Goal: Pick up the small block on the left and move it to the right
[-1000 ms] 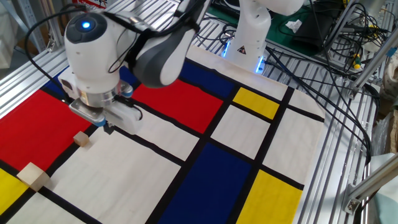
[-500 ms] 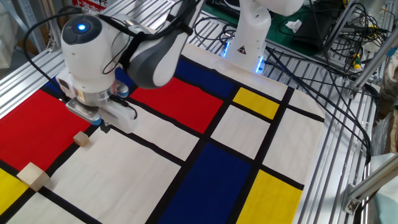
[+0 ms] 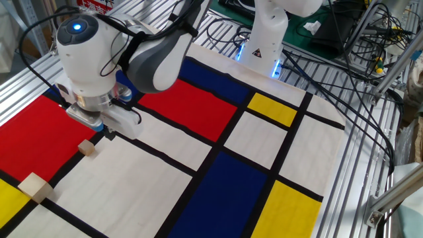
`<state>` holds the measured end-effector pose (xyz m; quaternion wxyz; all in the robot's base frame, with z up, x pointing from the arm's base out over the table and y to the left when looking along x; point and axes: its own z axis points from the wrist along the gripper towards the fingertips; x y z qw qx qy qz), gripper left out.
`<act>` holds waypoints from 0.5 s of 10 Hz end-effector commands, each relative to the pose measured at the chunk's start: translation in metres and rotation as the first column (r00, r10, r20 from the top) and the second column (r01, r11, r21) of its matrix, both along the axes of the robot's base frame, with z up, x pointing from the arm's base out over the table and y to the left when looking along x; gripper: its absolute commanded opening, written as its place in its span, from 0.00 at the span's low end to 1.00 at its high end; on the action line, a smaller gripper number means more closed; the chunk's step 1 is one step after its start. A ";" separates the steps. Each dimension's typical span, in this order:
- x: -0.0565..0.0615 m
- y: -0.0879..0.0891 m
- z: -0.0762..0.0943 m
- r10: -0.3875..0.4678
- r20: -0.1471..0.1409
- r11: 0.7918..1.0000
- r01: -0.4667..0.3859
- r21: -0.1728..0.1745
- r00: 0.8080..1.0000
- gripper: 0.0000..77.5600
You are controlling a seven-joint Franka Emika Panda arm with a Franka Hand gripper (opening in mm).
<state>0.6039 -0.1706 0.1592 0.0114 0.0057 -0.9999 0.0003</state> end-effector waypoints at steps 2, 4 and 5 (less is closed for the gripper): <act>0.001 0.000 0.001 -0.003 -0.004 1.000 0.003 -0.006 1.000 0.00; 0.001 0.000 0.001 0.001 -0.003 1.000 -0.001 -0.006 1.000 0.00; 0.005 -0.004 -0.001 -0.023 -0.002 1.000 0.023 -0.009 1.000 0.00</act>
